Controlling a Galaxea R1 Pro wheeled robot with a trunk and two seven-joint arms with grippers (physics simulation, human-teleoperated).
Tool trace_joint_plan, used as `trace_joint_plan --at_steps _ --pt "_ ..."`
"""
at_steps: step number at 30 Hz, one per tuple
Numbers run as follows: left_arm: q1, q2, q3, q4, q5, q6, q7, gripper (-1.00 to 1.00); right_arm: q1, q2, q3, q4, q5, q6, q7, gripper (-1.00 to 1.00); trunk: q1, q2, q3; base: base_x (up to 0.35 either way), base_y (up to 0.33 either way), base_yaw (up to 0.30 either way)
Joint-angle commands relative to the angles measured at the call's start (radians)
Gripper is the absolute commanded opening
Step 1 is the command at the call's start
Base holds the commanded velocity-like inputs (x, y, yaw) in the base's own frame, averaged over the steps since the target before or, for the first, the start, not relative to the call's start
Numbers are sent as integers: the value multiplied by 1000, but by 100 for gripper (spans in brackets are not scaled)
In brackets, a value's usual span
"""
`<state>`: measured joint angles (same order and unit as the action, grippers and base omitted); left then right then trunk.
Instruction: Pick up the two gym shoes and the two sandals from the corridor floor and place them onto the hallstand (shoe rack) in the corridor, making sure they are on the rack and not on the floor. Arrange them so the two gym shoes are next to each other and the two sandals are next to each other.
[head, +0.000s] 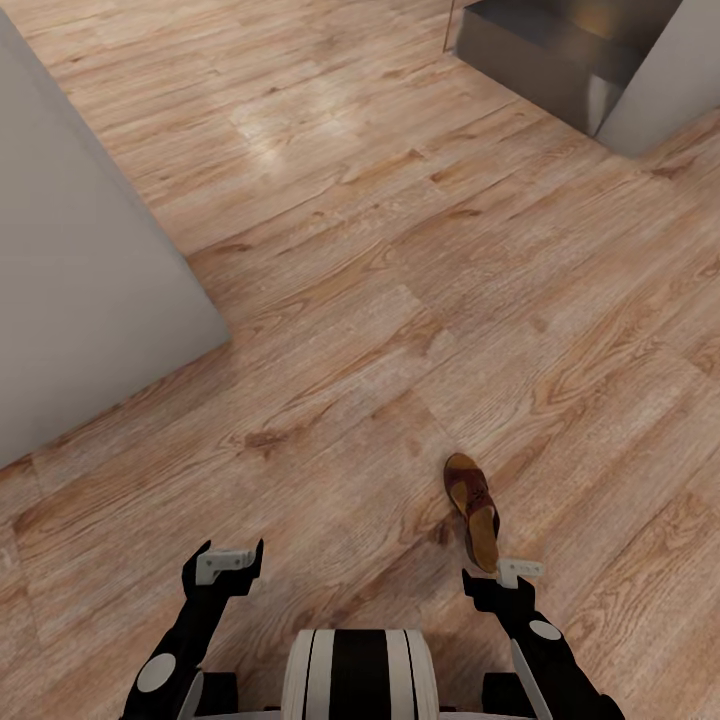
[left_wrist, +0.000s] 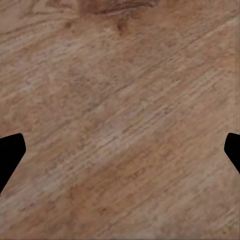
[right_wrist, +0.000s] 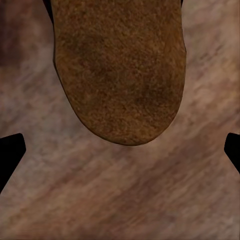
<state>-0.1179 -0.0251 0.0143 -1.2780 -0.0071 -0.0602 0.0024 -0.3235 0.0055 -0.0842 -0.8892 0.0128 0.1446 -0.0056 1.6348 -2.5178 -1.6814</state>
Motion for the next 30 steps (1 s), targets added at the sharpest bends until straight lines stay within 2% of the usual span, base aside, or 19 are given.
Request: trace_joint_plan --at_steps 1,4,10,30 --pt "0 -1 1 -1 -1 -3 0 100 0 1 -1 -2 1 6 -1 100 0 0 -1 0 0 0" --pt "0 -1 1 -2 0 -3 0 100 0 1 -1 -1 1 6 -1 100 0 0 -4 0 0 0" --pt "0 -2 0 -3 -2 -3 0 100 0 1 -1 -2 1 6 -1 100 3 -2 -33 0 0 0" --pt "0 -3 -1 -3 -1 -3 1 100 0 1 -1 -2 1 6 -1 100 3 -2 -34 44 0 0"
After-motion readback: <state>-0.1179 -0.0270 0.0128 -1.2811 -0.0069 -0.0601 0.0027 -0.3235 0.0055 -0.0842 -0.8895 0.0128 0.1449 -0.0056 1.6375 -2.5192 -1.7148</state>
